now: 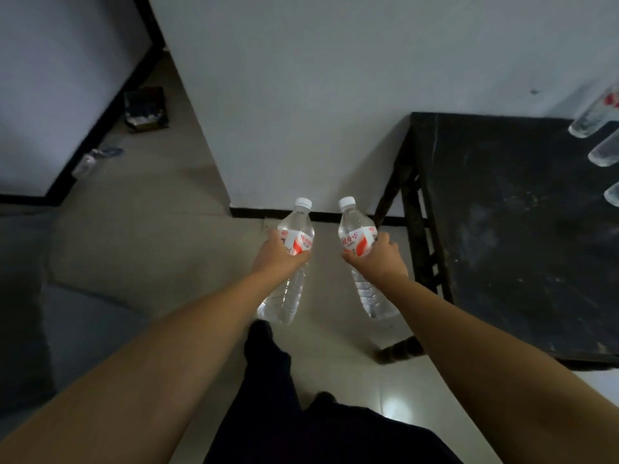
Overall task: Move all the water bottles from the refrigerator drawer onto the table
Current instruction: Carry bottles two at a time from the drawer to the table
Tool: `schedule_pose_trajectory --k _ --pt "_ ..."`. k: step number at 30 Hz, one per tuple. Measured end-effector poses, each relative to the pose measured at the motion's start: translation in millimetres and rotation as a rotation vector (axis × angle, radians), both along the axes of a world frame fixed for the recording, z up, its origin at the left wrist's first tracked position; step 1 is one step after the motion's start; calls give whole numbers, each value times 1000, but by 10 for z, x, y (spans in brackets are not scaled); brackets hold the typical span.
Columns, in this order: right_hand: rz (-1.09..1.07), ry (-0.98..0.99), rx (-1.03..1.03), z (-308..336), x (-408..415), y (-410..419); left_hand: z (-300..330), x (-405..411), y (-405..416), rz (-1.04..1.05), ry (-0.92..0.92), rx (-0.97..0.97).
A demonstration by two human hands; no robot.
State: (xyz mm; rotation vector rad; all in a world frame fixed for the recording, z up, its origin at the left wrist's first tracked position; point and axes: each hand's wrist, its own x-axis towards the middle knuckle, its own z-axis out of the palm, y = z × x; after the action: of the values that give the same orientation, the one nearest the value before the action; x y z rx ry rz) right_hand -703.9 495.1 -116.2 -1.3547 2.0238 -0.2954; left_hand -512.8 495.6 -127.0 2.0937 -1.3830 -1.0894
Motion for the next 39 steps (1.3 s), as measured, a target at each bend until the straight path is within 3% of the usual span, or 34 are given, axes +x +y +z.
schedule_pose_trajectory --k 8,16,26,39 --pt "-236 39 -23 -12 -250 -1063 41 -266 -1569 -272 -36 -15" --pt "-612 -43 -89 194 -400 -1890 378 -661 -3104 -549 -46 -77" --pt "-841 -30 -94 169 -1012 -2122 358 -1626 -3599 -791 77 -39" --pt "-1009 -31 -214 280 -2873 -2821 522 -3726 -4512 -966 57 -57"
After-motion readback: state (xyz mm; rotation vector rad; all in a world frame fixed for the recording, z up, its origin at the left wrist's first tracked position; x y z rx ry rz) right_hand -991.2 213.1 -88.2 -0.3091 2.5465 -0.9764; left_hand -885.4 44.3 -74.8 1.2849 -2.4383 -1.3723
